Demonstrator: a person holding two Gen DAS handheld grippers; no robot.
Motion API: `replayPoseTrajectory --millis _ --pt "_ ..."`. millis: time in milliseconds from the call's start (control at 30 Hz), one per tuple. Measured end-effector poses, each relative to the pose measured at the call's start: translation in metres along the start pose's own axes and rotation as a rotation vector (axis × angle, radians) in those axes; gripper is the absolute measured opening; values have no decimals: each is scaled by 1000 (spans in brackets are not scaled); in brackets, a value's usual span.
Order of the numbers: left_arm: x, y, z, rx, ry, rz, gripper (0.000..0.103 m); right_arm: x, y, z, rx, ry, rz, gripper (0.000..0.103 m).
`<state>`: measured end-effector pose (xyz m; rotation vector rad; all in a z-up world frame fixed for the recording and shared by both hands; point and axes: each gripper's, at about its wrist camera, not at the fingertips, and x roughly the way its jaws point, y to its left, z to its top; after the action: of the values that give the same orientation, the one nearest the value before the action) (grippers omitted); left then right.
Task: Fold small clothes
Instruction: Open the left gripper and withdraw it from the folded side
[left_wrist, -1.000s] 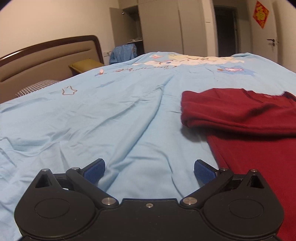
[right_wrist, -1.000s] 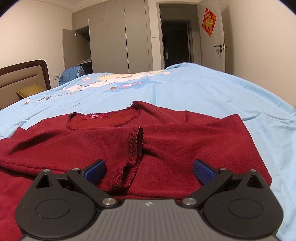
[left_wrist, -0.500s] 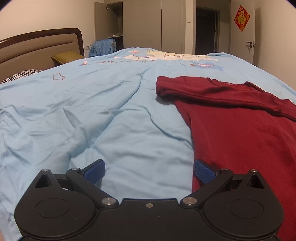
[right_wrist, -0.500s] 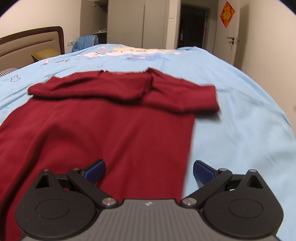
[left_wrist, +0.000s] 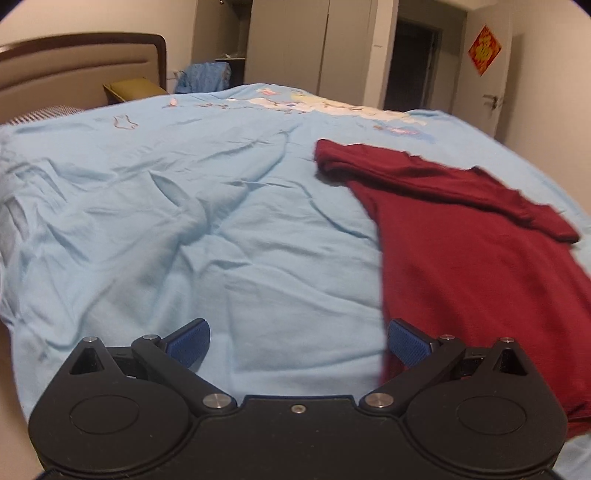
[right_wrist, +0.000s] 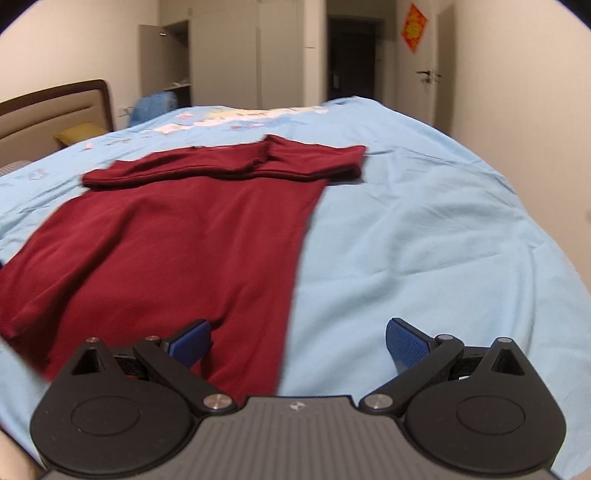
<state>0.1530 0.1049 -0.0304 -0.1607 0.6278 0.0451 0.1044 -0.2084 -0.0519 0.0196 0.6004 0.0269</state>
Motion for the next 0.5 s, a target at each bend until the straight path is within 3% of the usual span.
replayPoseTrajectory --millis 133,267,367,500 --pt "-2 -6 -9 -22 23 -98 102 -8 17 -16 -56 10 18 103" --pt "-1 -17 -15 30 41 -95 99 -11 23 -16 -80 0 -13 102" --pt "-2 -23 -17 57 75 -109 85 -16 18 -17 -37 0 -9 85" --pt "-3 -29 -19 87 100 -130 63 -23 15 -23 -9 7 1 51"
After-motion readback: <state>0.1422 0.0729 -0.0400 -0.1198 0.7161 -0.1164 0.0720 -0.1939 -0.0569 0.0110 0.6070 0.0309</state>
